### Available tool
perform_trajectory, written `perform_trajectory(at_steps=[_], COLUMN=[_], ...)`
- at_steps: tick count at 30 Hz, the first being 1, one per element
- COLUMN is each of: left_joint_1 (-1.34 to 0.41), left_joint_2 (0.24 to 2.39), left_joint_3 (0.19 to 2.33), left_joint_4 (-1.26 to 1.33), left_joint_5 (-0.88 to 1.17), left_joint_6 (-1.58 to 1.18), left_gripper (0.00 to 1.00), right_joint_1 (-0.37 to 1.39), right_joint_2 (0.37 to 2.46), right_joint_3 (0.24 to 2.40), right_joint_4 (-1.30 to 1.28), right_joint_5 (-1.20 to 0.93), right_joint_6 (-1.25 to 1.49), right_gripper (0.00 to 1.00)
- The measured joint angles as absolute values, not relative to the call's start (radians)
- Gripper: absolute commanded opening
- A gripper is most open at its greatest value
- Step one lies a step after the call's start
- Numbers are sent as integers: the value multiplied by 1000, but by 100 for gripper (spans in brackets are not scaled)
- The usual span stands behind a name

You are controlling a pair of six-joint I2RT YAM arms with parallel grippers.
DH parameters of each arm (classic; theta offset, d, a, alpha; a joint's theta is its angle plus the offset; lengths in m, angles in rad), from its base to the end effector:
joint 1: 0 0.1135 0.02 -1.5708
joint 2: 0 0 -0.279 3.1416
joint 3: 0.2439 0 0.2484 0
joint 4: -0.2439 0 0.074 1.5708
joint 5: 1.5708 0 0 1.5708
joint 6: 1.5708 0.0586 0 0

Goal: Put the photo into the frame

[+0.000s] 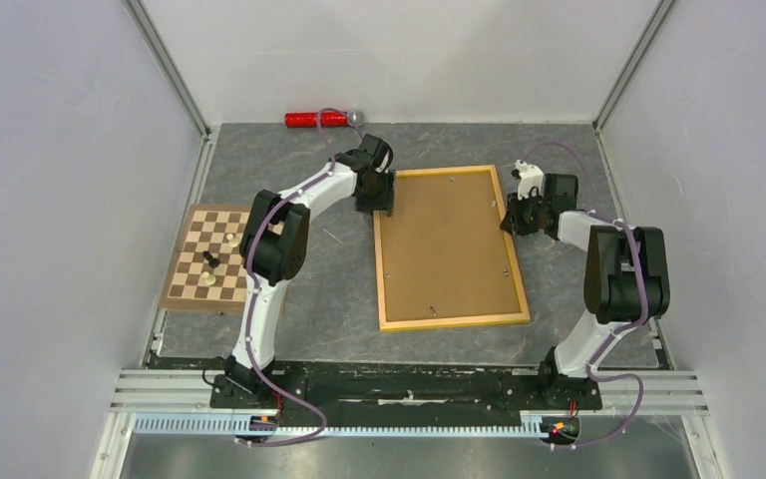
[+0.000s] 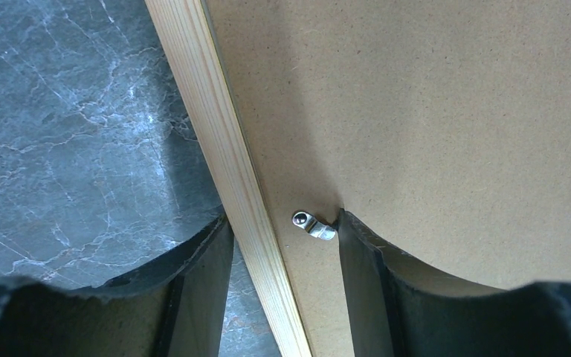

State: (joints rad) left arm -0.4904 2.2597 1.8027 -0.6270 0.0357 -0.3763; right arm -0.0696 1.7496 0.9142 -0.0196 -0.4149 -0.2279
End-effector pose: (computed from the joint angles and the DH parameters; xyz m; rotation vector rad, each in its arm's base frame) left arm 0.4420 -0.2384 0.1592 0.1657 2.6910 -0.3248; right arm 0.3603 -0.0014 0.1532 -0.3709 2.3322 0.3595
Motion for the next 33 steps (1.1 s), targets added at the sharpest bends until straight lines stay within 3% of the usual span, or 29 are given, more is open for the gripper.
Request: perform_trajectory(at_steps=[21,33], left_joint_1=[-485,-485], left_joint_2=[2234,2229], left_joint_3=[1762,1763], left_joint_4=[-606,-615], left_joint_5=[38,36], left_joint_6=[-308,-231], left_gripper=[45,27], right_joint_1=[-81,-82], right_joint_2=[1748,1747], right_joint_3=[902,901], right_joint_4=[-1,0], right_joint_5=[-429,-430], right_joint_6=[-228,-227], right_gripper=[0,0])
